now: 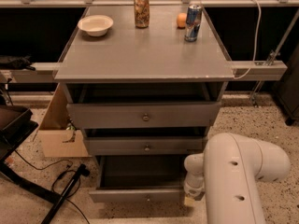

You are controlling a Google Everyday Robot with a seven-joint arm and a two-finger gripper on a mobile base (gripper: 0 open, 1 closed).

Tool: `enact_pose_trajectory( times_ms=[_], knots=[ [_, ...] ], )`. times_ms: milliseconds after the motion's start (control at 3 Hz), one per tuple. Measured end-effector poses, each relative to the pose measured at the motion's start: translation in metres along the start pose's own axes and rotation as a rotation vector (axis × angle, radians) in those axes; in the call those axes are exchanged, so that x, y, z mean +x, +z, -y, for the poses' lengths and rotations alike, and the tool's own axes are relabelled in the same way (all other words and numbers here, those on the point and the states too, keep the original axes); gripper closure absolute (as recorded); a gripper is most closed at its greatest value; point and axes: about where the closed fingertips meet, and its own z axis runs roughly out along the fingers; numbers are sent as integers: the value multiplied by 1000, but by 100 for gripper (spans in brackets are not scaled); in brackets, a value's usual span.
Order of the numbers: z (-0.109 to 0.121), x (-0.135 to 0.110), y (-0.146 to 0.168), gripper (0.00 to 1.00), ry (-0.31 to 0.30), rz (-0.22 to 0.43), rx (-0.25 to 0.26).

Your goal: Open bottom drawer

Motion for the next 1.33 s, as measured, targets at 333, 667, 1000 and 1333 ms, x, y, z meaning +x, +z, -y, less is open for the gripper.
enact_pose_trajectory(
  times_ms=[333, 667, 1000, 1333],
  knots=[
    [3, -2, -1, 91, 0, 0, 0],
    [6, -4, -3, 100, 1, 1, 1],
    [11, -7, -5, 100, 1, 1, 1],
    [14, -9, -6, 100, 0, 1, 1]
  ],
)
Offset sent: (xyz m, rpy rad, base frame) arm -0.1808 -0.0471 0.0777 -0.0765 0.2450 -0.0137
